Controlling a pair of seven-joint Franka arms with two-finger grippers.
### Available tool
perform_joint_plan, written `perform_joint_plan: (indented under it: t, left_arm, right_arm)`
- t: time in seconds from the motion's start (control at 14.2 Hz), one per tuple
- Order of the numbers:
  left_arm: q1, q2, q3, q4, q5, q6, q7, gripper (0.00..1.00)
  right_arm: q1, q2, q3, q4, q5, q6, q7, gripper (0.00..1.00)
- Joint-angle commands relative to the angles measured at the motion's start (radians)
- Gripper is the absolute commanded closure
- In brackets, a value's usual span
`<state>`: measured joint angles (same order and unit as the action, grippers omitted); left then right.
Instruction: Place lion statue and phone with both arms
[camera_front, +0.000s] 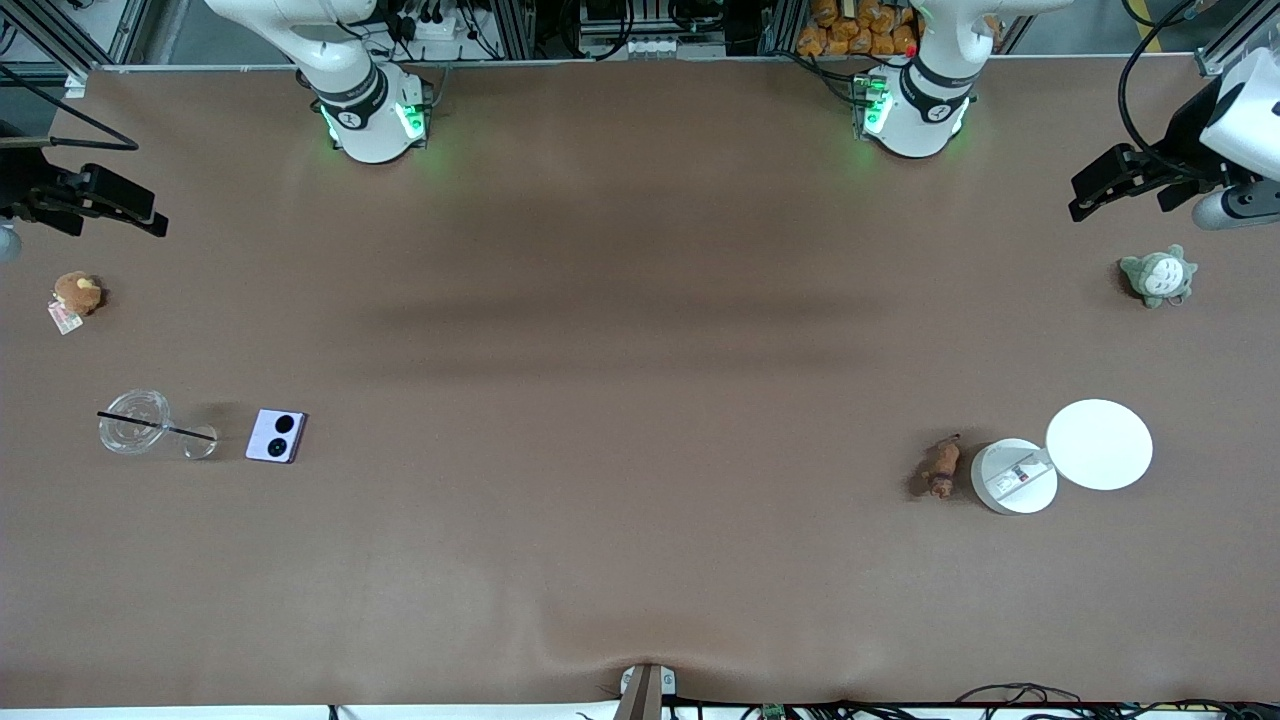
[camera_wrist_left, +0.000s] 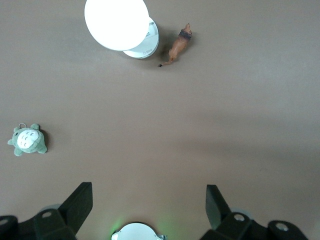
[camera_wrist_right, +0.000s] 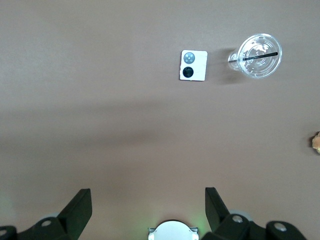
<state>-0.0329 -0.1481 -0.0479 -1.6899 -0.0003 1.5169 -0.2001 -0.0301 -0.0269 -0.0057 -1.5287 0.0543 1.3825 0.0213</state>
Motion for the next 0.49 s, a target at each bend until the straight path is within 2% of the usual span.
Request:
perform_joint_plan:
  t: [0.0,0.42]
  left_arm:
    - [0.021,-0.005,-0.001,0.019,-0.009,-0.009,-0.007,0.0]
    - [0.037,-0.004,-0.003,0.019,-0.009,-0.026,-0.004,0.0]
  right_arm:
    - [0.001,-0.022,0.003,-0.024,-0.001,0.013,0.0,0.0]
    - [-0.002,-0.022,0.001,-0.025,0.001,0.021,-0.076,0.0]
